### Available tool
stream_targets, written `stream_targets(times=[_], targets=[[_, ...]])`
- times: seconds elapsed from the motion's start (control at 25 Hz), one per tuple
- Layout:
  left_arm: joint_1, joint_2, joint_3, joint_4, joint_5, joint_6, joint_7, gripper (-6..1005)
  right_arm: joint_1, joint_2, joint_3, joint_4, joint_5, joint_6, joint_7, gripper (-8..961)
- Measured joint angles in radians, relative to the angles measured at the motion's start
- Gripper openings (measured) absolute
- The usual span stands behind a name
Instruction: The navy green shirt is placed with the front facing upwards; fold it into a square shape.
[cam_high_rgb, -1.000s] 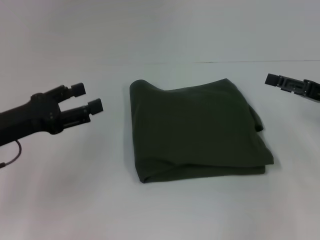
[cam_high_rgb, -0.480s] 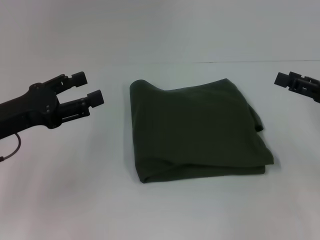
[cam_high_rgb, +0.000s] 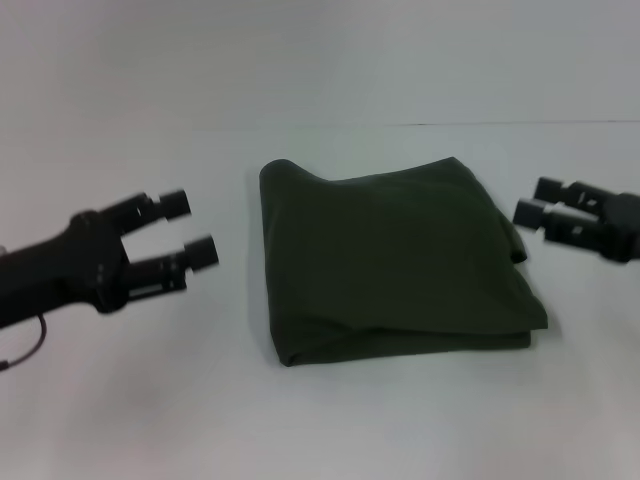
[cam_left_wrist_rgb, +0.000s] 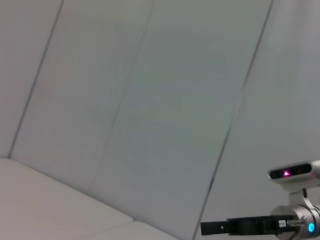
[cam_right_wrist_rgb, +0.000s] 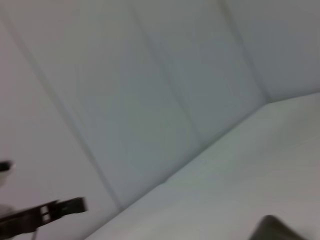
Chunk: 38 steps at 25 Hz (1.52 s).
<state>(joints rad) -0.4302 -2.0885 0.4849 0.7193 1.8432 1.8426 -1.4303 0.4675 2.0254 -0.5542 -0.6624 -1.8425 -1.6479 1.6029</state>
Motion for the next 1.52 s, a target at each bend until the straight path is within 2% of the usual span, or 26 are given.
stream_targets(times=[0.12, 0.4, 1.52], targets=[[0.013, -0.004, 0.011, 0.008, 0.028, 0.026, 0.003, 888, -0.002, 0.008, -0.044, -0.006, -0.001, -0.038, -0.05, 927], [0.01, -0.006, 0.035, 0.009, 0.107, 0.046, -0.004, 886, 0.001, 0.0, -0.129, -0.008, -0.021, -0.035, -0.058, 927], [-0.005, -0.005, 0.055, 0.006, 0.123, 0.049, -0.033, 891, 0.004, 0.006, -0.167, -0.004, -0.041, -0.042, -0.053, 927]])
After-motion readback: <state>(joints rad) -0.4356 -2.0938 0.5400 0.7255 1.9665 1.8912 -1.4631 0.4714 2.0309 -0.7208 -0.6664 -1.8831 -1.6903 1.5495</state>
